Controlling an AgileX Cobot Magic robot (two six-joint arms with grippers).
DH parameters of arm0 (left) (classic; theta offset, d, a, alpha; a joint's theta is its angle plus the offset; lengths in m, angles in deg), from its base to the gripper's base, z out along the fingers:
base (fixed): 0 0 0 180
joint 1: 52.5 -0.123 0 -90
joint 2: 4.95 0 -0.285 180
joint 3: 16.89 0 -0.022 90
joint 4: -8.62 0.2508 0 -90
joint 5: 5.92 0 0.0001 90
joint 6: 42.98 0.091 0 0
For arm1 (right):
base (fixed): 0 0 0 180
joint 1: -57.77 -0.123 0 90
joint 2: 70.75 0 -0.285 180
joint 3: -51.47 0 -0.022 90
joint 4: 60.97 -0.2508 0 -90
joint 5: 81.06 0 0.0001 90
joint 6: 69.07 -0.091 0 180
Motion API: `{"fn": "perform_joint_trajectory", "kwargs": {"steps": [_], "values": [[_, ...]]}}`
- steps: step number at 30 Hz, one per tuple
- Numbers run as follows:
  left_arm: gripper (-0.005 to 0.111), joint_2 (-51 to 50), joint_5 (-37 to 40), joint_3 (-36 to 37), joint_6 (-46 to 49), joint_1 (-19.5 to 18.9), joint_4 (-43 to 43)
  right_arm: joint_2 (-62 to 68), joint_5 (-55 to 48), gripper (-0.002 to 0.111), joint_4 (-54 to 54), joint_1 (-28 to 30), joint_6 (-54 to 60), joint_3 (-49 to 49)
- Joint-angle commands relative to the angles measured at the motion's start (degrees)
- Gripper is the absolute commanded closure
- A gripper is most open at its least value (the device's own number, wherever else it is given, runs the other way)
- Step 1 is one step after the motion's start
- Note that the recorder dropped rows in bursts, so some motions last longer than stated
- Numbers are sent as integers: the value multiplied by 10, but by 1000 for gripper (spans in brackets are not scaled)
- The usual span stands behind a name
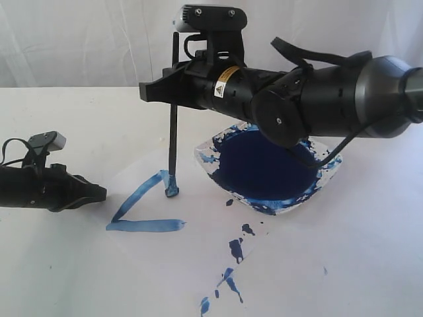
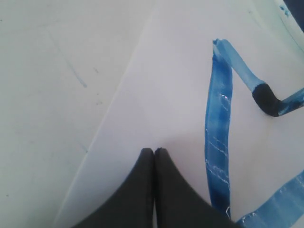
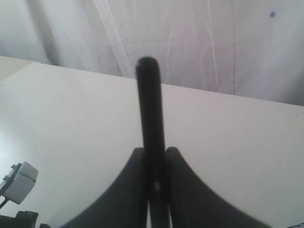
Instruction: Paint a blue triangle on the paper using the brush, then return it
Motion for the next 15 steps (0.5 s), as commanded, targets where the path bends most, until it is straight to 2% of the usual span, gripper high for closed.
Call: {"fn": "perform_joint_trajectory", "kwargs": {"steps": [1,15], "values": [[107,4,4,5,3,-1,-12,-9,-37,108,-1,-4,-2,0],[107,4,4,5,3,-1,-12,-33,-105,108,-1,-4,-1,0]]}}
